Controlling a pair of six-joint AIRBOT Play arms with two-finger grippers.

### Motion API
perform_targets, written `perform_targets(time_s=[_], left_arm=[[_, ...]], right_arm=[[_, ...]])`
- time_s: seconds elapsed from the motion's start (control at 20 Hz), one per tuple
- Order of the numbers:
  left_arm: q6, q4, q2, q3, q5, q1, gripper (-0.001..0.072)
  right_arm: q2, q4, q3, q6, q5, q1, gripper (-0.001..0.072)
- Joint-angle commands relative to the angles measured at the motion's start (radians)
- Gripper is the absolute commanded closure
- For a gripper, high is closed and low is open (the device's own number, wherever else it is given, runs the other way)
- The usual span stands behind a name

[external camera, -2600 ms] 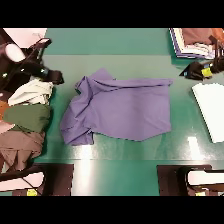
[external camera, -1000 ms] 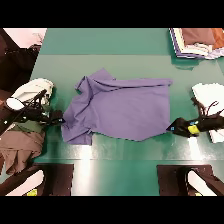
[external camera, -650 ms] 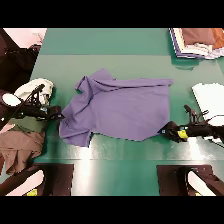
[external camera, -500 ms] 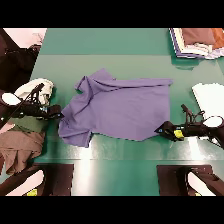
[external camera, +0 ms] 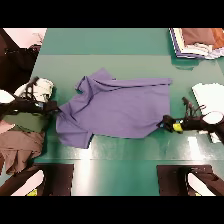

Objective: Fold the shirts.

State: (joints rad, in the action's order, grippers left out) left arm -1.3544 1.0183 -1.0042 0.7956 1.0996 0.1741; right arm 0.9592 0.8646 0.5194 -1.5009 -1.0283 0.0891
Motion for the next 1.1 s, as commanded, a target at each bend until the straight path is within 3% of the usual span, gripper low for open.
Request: perform_targets(time_s=[0.0, 0.3, 0.55, 0.7, 0.85, 1.05], left_arm=[[-0.004, 0.003, 0.124, 0.161, 0.023, 0.0, 0.0686], [-0.004, 0.002, 0.236, 0.71, 0.082, 0.0, 0.0685], [-0.009, -0.003, 0.236, 1.106, 0.082, 0.0, 0.0685], [-0.057, -0.006, 0.236, 1.285, 0.066, 0.0, 0.0685], [-0.062, -0.064, 0.236, 1.41, 0.06, 0.0, 0.0685], [-0.079, -0.136, 0.235, 1.395, 0.105, 0.0, 0.0686]], right_arm=[[-0.001, 0.002, 0.219, 0.002, -0.084, -0.034, 0.0699], [-0.001, 0.006, 0.834, 0.018, -0.185, -0.13, 0.0699], [-0.001, 0.117, 1.272, 0.026, -0.321, -0.204, 0.07], [-0.003, 0.159, 1.476, 0.026, -0.409, -0.241, 0.0699], [-0.037, 0.159, 1.56, 0.026, -0.442, -0.276, 0.0699], [-0.142, 0.159, 1.435, 0.026, -0.442, -0.353, 0.07]])
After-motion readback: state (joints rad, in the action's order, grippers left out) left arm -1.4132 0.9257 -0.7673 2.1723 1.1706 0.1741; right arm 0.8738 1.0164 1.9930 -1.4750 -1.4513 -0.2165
